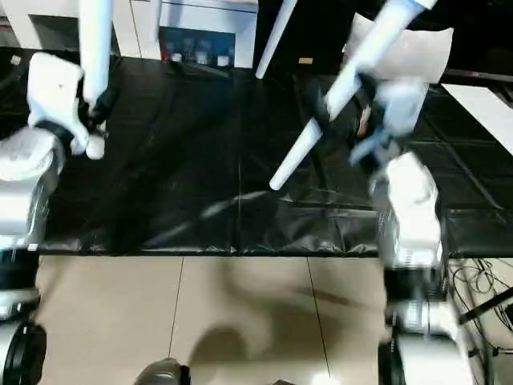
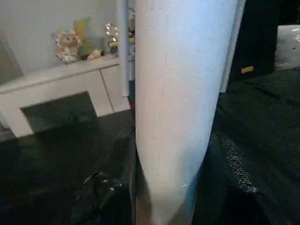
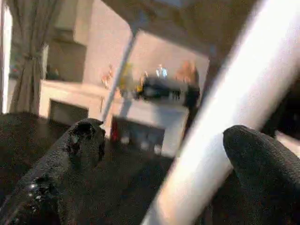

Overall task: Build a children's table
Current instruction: Flip table

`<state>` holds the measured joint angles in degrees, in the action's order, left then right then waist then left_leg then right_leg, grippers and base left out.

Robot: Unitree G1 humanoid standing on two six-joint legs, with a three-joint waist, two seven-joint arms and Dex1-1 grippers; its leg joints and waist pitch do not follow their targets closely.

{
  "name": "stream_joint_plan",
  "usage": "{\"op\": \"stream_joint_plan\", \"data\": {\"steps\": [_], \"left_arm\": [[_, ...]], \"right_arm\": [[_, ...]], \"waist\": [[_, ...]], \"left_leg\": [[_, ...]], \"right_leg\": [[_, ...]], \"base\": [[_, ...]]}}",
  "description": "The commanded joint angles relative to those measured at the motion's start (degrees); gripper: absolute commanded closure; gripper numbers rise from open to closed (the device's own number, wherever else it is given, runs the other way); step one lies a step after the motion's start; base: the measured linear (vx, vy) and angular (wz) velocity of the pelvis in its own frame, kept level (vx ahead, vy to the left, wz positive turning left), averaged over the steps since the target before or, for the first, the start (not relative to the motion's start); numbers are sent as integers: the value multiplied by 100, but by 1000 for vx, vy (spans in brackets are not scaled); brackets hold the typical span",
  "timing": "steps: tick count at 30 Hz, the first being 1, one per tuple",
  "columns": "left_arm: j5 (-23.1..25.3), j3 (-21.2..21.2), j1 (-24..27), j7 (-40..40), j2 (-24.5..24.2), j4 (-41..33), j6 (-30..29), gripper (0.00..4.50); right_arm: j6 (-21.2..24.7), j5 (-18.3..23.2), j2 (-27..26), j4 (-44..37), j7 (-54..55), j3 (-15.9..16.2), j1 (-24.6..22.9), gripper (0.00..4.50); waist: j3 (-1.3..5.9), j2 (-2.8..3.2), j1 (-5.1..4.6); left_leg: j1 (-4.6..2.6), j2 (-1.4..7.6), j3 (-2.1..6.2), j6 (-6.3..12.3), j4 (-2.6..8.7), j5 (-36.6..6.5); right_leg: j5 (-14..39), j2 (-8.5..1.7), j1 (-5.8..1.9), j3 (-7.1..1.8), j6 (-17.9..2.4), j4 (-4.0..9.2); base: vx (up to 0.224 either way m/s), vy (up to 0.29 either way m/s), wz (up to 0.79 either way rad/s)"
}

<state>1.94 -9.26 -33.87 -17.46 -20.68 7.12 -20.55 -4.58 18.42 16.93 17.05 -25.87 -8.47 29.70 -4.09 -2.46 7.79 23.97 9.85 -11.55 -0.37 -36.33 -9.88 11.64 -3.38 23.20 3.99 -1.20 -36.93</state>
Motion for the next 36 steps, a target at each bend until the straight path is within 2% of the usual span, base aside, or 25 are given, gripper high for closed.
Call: {"op": "stream_joint_plan", "data": {"steps": [1, 3, 7, 13, 16, 20, 21, 23, 26, 27, 28, 29, 31, 33, 34, 36], "left_arm": [[-21, 114, -35, -79, 52, -141, 228, 294], [-11, 143, 47, -61, 70, -72, 322, 294], [-14, 192, 243, -32, 69, 59, 512, 295], [11, 212, 506, -47, 56, 311, 830, 295], [-12, 258, 643, -174, -1, 445, 1009, 295], [-136, 171, 808, -199, -5, 599, 1206, 295], [-136, 172, 810, -200, -7, 602, 1209, 295], [-207, 127, 865, -224, 4, 719, 1264, 295], [-332, 72, 902, -313, 29, 902, 1370, 295], [-332, 72, 902, -313, 29, 902, 1370, 239], [-374, 86, 920, -397, 18, 977, 1427, 239], [-434, 75, 955, -459, 5, 1158, 1554, 225], [-562, 16, 996, -539, 6, 1189, 1608, 225], [-852, -158, 1080, -652, 49, 1045, 1616, 211], [-917, -196, 1102, -679, 62, 997, 1592, 189], [-1232, -362, 1194, -806, 138, 812, 1590, 181]], "right_arm": [[211, 22, 35, -198, 142, -10, -19, 0], [285, -130, 27, -177, 218, 24, -59, 0], [548, -160, 4, -267, 190, 134, -198, 0], [1295, -174, 176, -710, -299, 672, -571, 0], [1880, 9, 298, -929, -589, 855, -747, 0], [2578, 245, 382, -1278, -726, 993, -978, 0], [2588, 249, 380, -1282, -722, 992, -980, 0], [2686, 257, 374, -1417, -758, 1055, -1065, 0], [2900, 237, 402, -1596, -817, 1165, -1171, 0], [2900, 237, 402, -1596, -817, 1165, -1171, 0], [2943, 190, 430, -1653, -853, 1232, -1209, 0], [3157, 77, 500, -1767, -843, 1350, -1277, 0], [3336, 80, 508, -1826, -750, 1347, -1295, 0], [3380, 108, 483, -1875, -639, 1280, -1316, 0], [3386, 109, 476, -1881, -615, 1262, -1327, 0], [3202, 73, 449, -1882, -564, 1175, -1377, 0]], "waist": [[469, 80, -67], [466, 60, -70], [444, 24, -94], [434, 15, -167], [432, 14, -170], [428, -8, -171], [421, -5, -172], [424, -41, -188], [399, -45, -192], [391, -48, -196], [372, -50, -198], [359, -77, -199], [367, -57, -201], [380, -64, -206], [389, -47, -211], [400, -30, -201]], "left_leg": [[-299, 411, 230, -249, 521, -1268], [-301, 405, 229, -269, 520, -1307], [-284, 403, 235, -287, 535, -1396], [-277, 416, 246, -267, 556, -1427], [-293, 428, 248, -280, 560, -1478], [-303, 441, 262, -348, 582, -1568], [-305, 444, 267, -365, 592, -1607], [-331, 443, 264, -472, 596, -1769], [-341, 445, 283, -562, 614, -1995], [-340, 438, 284, -562, 619, -2027], [-358, 434, 290, -585, 626, -2153], [-387, 432, 292, -593, 627, -2241], [-397, 436, 309, -596, 652, -2220], [-391, 450, 310, -619, 658, -2119], [-386, 451, 299, -639, 658, -2068], [-375, 455, 283, -647, 655, -1952]], "right_leg": [[765, -545, -183, -331, -893, 463], [866, -551, -181, -336, -851, 467], [1149, -565, -182, -342, -765, 504], [1120, -553, -179, -345, -744, 513], [1171, -562, -177, -352, -746, 524], [1145, -569, -172, -352, -735, 529], [1174, -568, -165, -350, -729, 537], [1291, -575, -146, -344, -722, 555], [1546, -594, -137, -351, -662, 574], [1595, -593, -139, -352, -653, 587], [1802, -606, -131, -355, -622, 621], [2030, -619, -133, -355, -580, 651], [2139, -633, -155, -366, -525, 676], [1940, -634, -156, -363, -589, 651], [1734, -624, -156, -364, -654, 626], [1345, -622, -170, -364, -774, 589]], "base": [[0, 0, 0], [0, 0, 0], [0, 0, 0], [0, 0, 0], [0, 0, 0], [0, 0, 0], [0, 0, 0], [0, 0, 0], [0, 0, 0], [0, 0, 0], [0, 0, 0], [0, 0, 0], [0, 0, 0], [0, 0, 0], [0, 0, 0], [0, 0, 0]]}}
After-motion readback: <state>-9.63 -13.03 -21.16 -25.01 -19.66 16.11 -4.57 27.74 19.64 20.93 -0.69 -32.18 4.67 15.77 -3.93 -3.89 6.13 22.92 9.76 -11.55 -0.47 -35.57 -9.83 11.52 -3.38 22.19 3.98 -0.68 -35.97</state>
